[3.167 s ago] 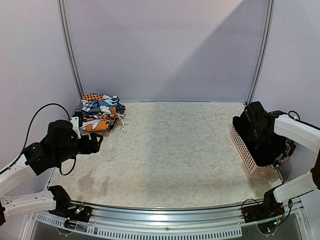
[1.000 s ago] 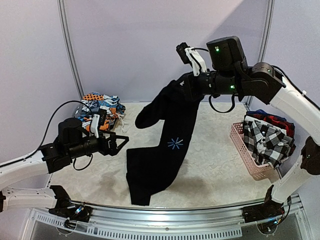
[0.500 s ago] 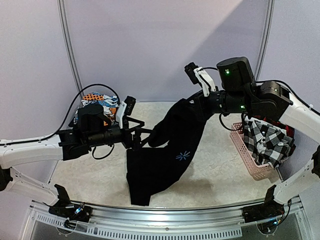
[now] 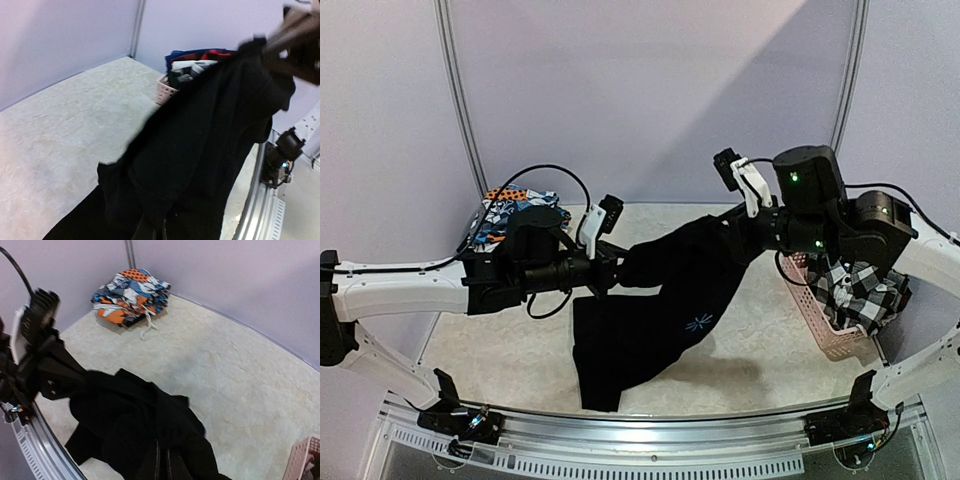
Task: Fold and stack the mixed laundry pile
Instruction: Pass from the right arm to the left, then place the crumpled T-shirt at the center of the board.
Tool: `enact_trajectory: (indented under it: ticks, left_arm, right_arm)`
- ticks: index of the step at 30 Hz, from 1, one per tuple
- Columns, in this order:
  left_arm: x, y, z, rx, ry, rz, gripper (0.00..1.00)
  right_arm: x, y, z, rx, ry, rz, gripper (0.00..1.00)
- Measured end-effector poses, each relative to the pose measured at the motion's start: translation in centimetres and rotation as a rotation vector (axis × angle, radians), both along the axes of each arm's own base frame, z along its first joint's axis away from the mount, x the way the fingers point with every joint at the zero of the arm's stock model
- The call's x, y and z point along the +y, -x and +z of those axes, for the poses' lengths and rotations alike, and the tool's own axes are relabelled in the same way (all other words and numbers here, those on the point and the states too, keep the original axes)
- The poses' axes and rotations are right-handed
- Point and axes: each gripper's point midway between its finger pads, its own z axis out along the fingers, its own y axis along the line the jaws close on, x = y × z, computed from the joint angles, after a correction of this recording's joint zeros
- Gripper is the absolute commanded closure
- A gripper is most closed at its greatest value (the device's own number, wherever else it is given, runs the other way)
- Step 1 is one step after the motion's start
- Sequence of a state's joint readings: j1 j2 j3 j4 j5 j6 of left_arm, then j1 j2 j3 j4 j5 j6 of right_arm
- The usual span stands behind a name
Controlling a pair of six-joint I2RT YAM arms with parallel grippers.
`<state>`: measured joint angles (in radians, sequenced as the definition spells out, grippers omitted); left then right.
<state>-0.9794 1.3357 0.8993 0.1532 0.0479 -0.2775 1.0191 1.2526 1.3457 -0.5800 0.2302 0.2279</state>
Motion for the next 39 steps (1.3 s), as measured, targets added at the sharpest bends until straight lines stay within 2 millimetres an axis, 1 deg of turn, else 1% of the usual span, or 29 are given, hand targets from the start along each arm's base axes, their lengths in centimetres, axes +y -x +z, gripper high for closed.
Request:
enact_trajectory:
  ticks: [1,2,3,5,6,8,9,11,12,14,16,18,21,23,24,28,29,30,32,34,35,37,39]
  left_arm:
    - [0.2,-0.3,-0.1,0.002,-0.005,0.024,1.00]
    - [0.4,-0.6,-0.2,0.009,-0.008,0.048,1.00]
    - [0.7,-0.9,-0.4,0.018,-0.010,0.074,1.00]
    - [1.3,-1.4,-0.8,0.045,-0.009,0.128,1.00]
    - [1.4,-1.5,-1.0,0.058,-0.006,0.144,1.00]
    - [1.7,-1.7,-2.1,0.091,-0.006,0.172,1.00]
    - [1.7,-1.8,-2.8,0.108,-0.008,0.182,1.00]
    - [1.7,-2.0,-5.2,0.154,-0.024,0.204,1.00]
    - [1.6,-2.0,-6.6,0.180,-0.040,0.213,1.00]
    - [1.7,-2.0,-9.3,0.230,-0.076,0.229,1.00]
    - [1.7,-1.7,-11.3,0.264,-0.106,0.240,1.00]
    - [1.6,-1.1,-12.2,0.279,-0.124,0.242,1.00]
    - [1.0,-0.1,-12.1,0.278,-0.123,0.230,1.00]
    - [0.5,0.5,-11.9,0.274,-0.129,0.219,0.99]
    - [0.2,0.7,-11.7,0.271,-0.129,0.212,0.98]
    - [-1.6,1.8,-9.9,0.255,-0.103,0.169,0.92]
    - [-2.4,2.3,-9.4,0.250,-0.094,0.149,0.89]
    - [-3.2,2.8,-9.1,0.247,-0.090,0.130,0.78]
    - [-4.9,4.0,-9.2,0.249,-0.091,0.081,0.45]
    - [-6.1,5.0,-10.0,0.255,-0.105,0.041,0.20]
    - [-6.3,5.5,-10.7,0.263,-0.119,0.027,0.12]
    - [-6.1,6.0,-12.0,0.274,-0.148,0.017,0.03]
    - [-5.5,6.2,-12.7,0.280,-0.163,0.020,0.02]
  right_arm:
    - [-1.0,-0.2,-1.1,0.006,0.017,-0.043,0.91]
    - [-1.8,-0.3,-2.0,0.013,0.032,-0.083,0.81]
    - [-2.9,-0.5,-3.3,0.022,0.050,-0.136,0.68]
    - [-5.2,-0.7,-5.9,0.056,0.080,-0.244,0.48]
    - [-6.2,-0.6,-7.3,0.076,0.093,-0.290,0.44]
    - [-8.3,-0.2,-10.1,0.120,0.134,-0.374,0.39]
    - [-8.9,0.0,-11.2,0.145,0.145,-0.402,0.38]
    - [-10.0,0.6,-13.6,0.201,0.167,-0.443,0.36]
    - [-10.1,0.9,-14.3,0.222,0.168,-0.449,0.35]
    - [-10.0,1.6,-15.5,0.272,0.146,-0.436,0.34]
    - [-9.1,2.4,-15.8,0.312,0.088,-0.388,0.32]
    - [-7.9,3.0,-15.5,0.340,0.015,-0.330,0.31]
    - [-5.8,3.3,-14.5,0.362,-0.073,-0.255,0.28]
    - [-4.5,3.3,-14.1,0.374,-0.105,-0.220,0.27]
    - [-3.6,3.2,-14.2,0.385,-0.111,-0.202,0.27]
    - [-1.9,2.7,-14.8,0.413,-0.105,-0.186,0.27]
    - [-1.8,2.6,-15.0,0.417,-0.101,-0.190,0.28]
    - [-1.8,2.4,-15.1,0.418,-0.098,-0.198,0.28]
    - [-2.0,2.2,-15.3,0.417,-0.094,-0.220,0.28]
    - [-2.2,2.1,-15.3,0.418,-0.098,-0.238,0.29]
    - [-2.2,2.1,-15.3,0.421,-0.102,-0.244,0.29]
    - [-2.2,2.1,-15.5,0.431,-0.113,-0.247,0.30]
    - [-2.0,2.5,-15.9,0.450,-0.119,-0.234,0.30]
